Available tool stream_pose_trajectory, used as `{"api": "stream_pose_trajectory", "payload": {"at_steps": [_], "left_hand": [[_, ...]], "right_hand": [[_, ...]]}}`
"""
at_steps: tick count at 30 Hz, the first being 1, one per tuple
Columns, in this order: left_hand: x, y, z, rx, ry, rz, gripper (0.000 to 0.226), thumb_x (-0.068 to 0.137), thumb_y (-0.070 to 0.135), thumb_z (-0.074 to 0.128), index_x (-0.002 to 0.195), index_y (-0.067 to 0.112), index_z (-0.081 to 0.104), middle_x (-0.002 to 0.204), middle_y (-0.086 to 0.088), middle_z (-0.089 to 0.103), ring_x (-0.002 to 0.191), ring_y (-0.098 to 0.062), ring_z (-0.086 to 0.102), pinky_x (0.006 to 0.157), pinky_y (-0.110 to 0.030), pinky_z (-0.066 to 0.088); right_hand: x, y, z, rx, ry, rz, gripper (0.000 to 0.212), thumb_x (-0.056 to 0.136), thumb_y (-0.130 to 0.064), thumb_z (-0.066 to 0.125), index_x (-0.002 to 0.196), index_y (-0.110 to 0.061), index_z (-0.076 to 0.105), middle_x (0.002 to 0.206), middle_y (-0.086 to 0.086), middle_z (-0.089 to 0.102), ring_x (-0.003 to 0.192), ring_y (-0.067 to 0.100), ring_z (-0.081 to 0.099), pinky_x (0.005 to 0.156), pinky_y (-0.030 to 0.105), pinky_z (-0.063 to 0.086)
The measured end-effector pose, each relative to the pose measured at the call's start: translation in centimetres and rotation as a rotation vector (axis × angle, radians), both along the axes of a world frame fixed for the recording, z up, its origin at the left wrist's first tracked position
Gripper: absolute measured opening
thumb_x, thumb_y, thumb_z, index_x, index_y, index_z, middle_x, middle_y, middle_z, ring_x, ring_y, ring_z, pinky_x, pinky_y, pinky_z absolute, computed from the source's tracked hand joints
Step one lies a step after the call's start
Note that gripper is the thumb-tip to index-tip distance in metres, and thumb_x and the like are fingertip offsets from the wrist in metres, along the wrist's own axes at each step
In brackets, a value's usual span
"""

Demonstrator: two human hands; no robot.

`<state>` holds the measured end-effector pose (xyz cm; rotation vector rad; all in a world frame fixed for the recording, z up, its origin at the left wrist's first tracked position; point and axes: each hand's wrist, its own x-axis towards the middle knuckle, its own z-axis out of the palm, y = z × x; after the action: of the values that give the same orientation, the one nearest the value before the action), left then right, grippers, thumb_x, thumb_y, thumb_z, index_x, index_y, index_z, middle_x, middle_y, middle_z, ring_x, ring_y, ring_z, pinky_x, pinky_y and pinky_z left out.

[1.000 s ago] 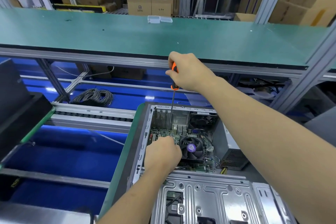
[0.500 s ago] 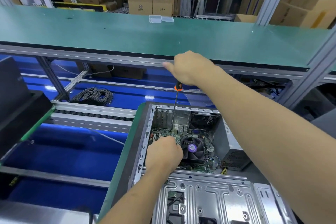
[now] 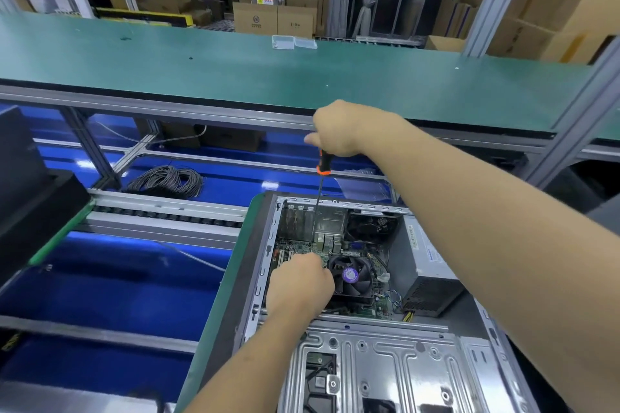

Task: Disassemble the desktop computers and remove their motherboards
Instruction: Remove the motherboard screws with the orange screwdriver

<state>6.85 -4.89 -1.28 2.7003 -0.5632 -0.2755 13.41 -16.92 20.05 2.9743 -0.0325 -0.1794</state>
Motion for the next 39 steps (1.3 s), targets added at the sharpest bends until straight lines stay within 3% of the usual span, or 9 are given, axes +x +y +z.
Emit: {"api": "stream_pose_trajectory", "payload": {"at_steps": [3, 9, 13, 18, 22, 26, 29, 33, 39], "left_hand": [[0.0, 0.0, 0.0, -0.003, -0.004, -0.004, 0.024, 0.093, 0.024, 0.04, 0.073, 0.016, 0.05, 0.071, 0.001, 0.059, 0.059, -0.019, 0.054, 0.054, -0.028, 0.037], [-0.1, 0.1, 0.1, 0.001, -0.018, -0.005, 0.027, 0.094, 0.025, 0.04, 0.068, 0.018, 0.043, 0.07, -0.001, 0.055, 0.058, -0.021, 0.05, 0.054, -0.029, 0.037], [-0.1, 0.1, 0.1, 0.0, -0.019, -0.012, 0.029, 0.095, 0.025, 0.04, 0.067, 0.018, 0.041, 0.068, 0.0, 0.052, 0.056, -0.019, 0.046, 0.053, -0.029, 0.036], [-0.1, 0.1, 0.1, 0.002, -0.019, -0.01, 0.029, 0.095, 0.026, 0.039, 0.067, 0.019, 0.041, 0.07, 0.0, 0.054, 0.057, -0.019, 0.048, 0.052, -0.03, 0.034], [-0.1, 0.0, 0.1, -0.001, -0.024, -0.008, 0.028, 0.095, 0.026, 0.04, 0.068, 0.018, 0.043, 0.07, 0.001, 0.055, 0.058, -0.019, 0.049, 0.053, -0.03, 0.035], [0.0, 0.0, -0.1, -0.01, -0.02, -0.004, 0.027, 0.095, 0.027, 0.041, 0.069, 0.018, 0.045, 0.07, 0.0, 0.056, 0.058, -0.02, 0.051, 0.054, -0.029, 0.037], [0.0, 0.0, -0.1, -0.015, -0.021, -0.008, 0.027, 0.095, 0.027, 0.041, 0.07, 0.018, 0.046, 0.071, -0.001, 0.057, 0.06, -0.021, 0.053, 0.055, -0.029, 0.038], [0.0, 0.0, -0.1, -0.02, -0.027, -0.009, 0.027, 0.095, 0.026, 0.04, 0.069, 0.018, 0.044, 0.072, -0.001, 0.056, 0.061, -0.022, 0.053, 0.055, -0.03, 0.038], [0.0, 0.0, -0.2, -0.023, -0.021, -0.004, 0.028, 0.095, 0.027, 0.04, 0.069, 0.018, 0.045, 0.072, -0.001, 0.057, 0.061, -0.022, 0.053, 0.055, -0.03, 0.039]], "right_hand": [[0.0, 0.7, -0.1, 0.168, 0.084, 0.177, 0.004, 0.097, -0.021, 0.056, 0.1, -0.019, 0.058, 0.088, -0.004, 0.056, 0.082, 0.021, 0.052, 0.073, 0.033, 0.044], [0.2, 1.3, -0.1, 0.102, 0.001, -0.108, 0.028, 0.104, -0.043, 0.042, 0.105, -0.016, 0.039, 0.088, 0.005, 0.047, 0.08, 0.03, 0.051, 0.071, 0.039, 0.045], [0.1, 1.4, 0.3, 0.036, 0.056, 0.091, 0.017, 0.103, -0.027, 0.047, 0.106, -0.014, 0.058, 0.108, 0.008, 0.06, 0.091, 0.028, 0.054, 0.078, 0.037, 0.047], [0.0, 1.0, 1.1, 0.064, 0.099, 0.054, 0.019, 0.098, -0.024, 0.054, 0.115, -0.016, 0.053, 0.104, 0.005, 0.051, 0.067, 0.014, 0.046, 0.055, 0.032, 0.035], [0.4, 0.6, 0.0, -0.046, -0.002, -0.061, 0.043, 0.105, -0.043, 0.041, 0.076, -0.012, 0.044, 0.082, 0.008, 0.049, 0.078, 0.032, 0.051, 0.072, 0.037, 0.046], [0.3, 0.2, 0.4, 0.121, 0.076, 0.113, 0.011, 0.097, -0.026, 0.06, 0.106, -0.019, 0.06, 0.099, 0.0, 0.058, 0.094, 0.027, 0.054, 0.078, 0.034, 0.045], [0.2, 0.0, 0.5, 0.24, 0.08, 0.066, 0.023, 0.095, -0.032, 0.063, 0.112, -0.019, 0.056, 0.087, -0.005, 0.052, 0.081, 0.027, 0.06, 0.071, 0.037, 0.051], [0.5, 0.0, 0.0, -0.031, -0.013, -0.04, 0.036, 0.104, -0.04, 0.044, 0.082, -0.012, 0.051, 0.079, 0.006, 0.05, 0.074, 0.029, 0.052, 0.065, 0.033, 0.041], [0.1, 0.3, 0.3, 0.288, 0.041, 0.086, 0.032, 0.095, -0.038, 0.064, 0.117, -0.018, 0.056, 0.092, -0.004, 0.05, 0.082, 0.021, 0.055, 0.07, 0.033, 0.045]]}}
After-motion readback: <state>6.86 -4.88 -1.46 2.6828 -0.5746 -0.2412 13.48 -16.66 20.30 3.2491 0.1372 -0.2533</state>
